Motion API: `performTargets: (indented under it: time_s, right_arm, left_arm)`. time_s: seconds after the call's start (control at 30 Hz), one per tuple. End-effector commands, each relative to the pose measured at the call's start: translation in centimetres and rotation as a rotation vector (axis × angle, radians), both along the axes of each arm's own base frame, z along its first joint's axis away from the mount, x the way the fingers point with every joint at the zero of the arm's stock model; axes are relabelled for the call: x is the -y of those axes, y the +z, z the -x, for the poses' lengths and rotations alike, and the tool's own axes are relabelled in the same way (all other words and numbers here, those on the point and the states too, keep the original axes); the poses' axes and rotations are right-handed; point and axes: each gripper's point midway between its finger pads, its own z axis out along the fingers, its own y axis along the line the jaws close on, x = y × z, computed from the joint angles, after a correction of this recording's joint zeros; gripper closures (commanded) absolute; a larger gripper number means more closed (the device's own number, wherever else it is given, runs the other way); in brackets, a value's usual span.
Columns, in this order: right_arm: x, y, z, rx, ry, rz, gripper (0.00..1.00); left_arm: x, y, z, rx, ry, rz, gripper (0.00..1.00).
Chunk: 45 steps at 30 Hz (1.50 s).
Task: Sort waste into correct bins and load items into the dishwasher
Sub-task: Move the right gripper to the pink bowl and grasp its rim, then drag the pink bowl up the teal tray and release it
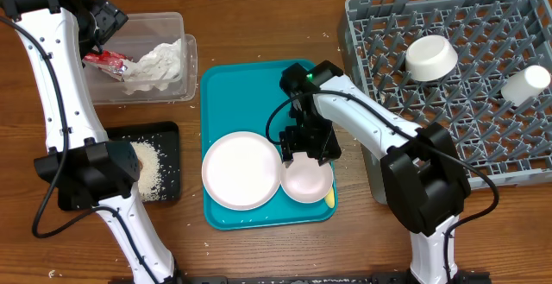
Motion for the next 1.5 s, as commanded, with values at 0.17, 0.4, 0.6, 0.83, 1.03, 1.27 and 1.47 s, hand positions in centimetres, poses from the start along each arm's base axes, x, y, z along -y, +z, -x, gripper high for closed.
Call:
performTargets:
  time_s: [0.17, 0.4, 0.6, 0.83, 1.03, 1.27, 1.47]
  right_arm:
    - [0.3, -0.4, -0.9, 0.055, 0.037, 0.019, 0.22]
    - [0.4, -1.1, -4.0, 0.193, 0.048, 0.037, 0.3]
    - [0.2, -1.1, -6.3, 0.264, 0.026, -0.006, 0.3]
    - [-0.1, 0.0, -10.9, 0.405, -0.021, -0.079, 0.29]
    - [0.8, 3.6, -16.0, 0.546, -0.063, -0.137, 0.29]
    - [1.9, 8.6, -19.3, 0.647, -0.077, -0.188, 0.27]
    - [0.6, 8.8, -16.2, 0.559, 0.037, -0.201, 0.24]
  left_arm:
    - [0.7, -0.4, -0.2, -0.008, -0.012, 0.007, 0.0]
    - [0.7, -0.4, -0.2, -0.008, -0.012, 0.007, 0.0]
    - [0.7, -0.4, -0.2, -0.008, -0.012, 0.007, 0.0]
    - [0.7, -0.4, -0.2, -0.008, -0.012, 0.007, 0.0]
    - [0.7, -0.4, -0.2, -0.008, -0.012, 0.007, 0.0]
    - [0.7, -0.4, -0.2, -0.008, -0.012, 0.007, 0.0]
    - [0.7, -0.4, -0.2, -0.008, -0.012, 0.007, 0.0]
